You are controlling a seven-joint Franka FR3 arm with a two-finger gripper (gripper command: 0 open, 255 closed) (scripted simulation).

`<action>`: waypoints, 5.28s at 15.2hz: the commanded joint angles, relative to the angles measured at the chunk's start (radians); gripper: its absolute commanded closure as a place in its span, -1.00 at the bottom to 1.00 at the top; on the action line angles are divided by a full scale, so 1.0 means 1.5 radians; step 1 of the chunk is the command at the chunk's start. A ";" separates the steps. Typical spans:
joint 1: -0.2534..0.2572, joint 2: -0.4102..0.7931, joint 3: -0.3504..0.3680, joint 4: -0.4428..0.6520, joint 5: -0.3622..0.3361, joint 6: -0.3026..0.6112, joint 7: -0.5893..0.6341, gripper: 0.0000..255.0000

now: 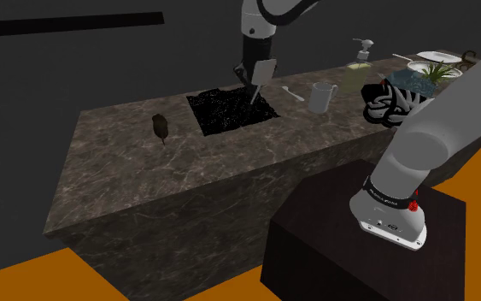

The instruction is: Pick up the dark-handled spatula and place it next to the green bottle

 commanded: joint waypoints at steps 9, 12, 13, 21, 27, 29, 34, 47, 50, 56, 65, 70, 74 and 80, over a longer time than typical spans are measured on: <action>-0.002 -0.008 -0.006 0.082 -0.002 -0.091 -0.003 1.00; -0.003 -0.008 -0.008 0.109 -0.002 -0.118 -0.003 1.00; -0.003 -0.008 -0.008 0.119 -0.003 -0.127 -0.003 1.00; -0.005 0.001 -0.011 0.198 -0.006 -0.198 -0.003 1.00; -0.008 0.013 -0.012 0.264 -0.010 -0.251 -0.002 1.00; -0.013 0.009 -0.024 0.262 -0.012 -0.253 -0.019 1.00; -0.040 -0.001 -0.082 0.247 -0.025 -0.249 -0.102 1.00; -0.112 0.055 -0.226 0.295 -0.060 -0.240 -0.311 1.00; -0.129 0.084 -0.257 0.325 -0.063 -0.239 -0.358 1.00; -0.164 0.162 -0.316 0.408 -0.056 -0.244 -0.454 1.00; -0.236 0.330 -0.391 0.609 -0.005 -0.283 -0.597 1.00; -0.273 0.401 -0.407 0.683 0.023 -0.291 -0.643 1.00; -0.267 0.385 -0.406 0.624 0.017 -0.247 -0.642 1.00; -0.262 0.369 -0.405 0.549 0.012 -0.187 -0.641 1.00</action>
